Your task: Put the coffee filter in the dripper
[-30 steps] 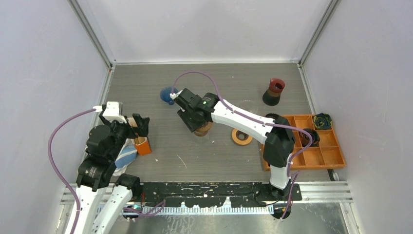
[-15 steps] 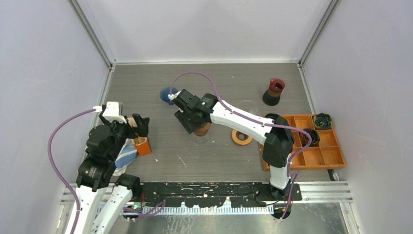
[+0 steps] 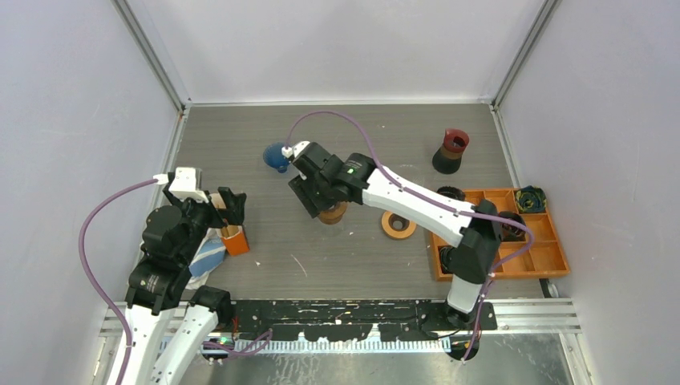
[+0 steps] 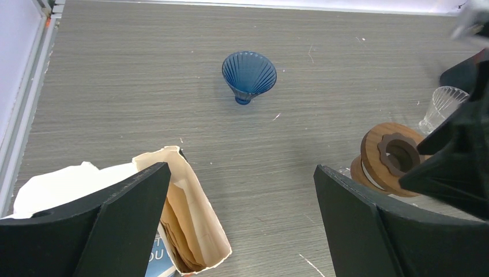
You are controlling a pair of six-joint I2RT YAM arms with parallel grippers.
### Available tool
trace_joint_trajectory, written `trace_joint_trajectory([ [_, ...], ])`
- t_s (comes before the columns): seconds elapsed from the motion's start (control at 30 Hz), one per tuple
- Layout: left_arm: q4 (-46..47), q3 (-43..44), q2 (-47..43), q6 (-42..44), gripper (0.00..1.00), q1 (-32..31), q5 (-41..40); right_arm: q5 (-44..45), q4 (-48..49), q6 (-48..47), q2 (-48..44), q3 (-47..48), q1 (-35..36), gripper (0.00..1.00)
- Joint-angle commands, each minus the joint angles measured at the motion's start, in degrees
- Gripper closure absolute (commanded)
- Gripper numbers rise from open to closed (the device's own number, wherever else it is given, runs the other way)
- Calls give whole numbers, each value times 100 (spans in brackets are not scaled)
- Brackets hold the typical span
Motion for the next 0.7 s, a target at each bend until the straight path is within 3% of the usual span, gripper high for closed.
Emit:
trace_joint_trajectory([
  [0.0,180,232,30,28,1,-15,27,420,456,70,-686,-205,17,38],
  [0.27,98,322,302,-15,1,-14,70,629,1085,68,-1364,-1059,-152,30],
  [0.5,53,365,549,-4,1,-12,169,145,1689,-156,-1776,-1898,-162,2],
  [0.67,38,365,578,8,1,-7,158,213,1783,-309,-1642,-1977,-149,0],
])
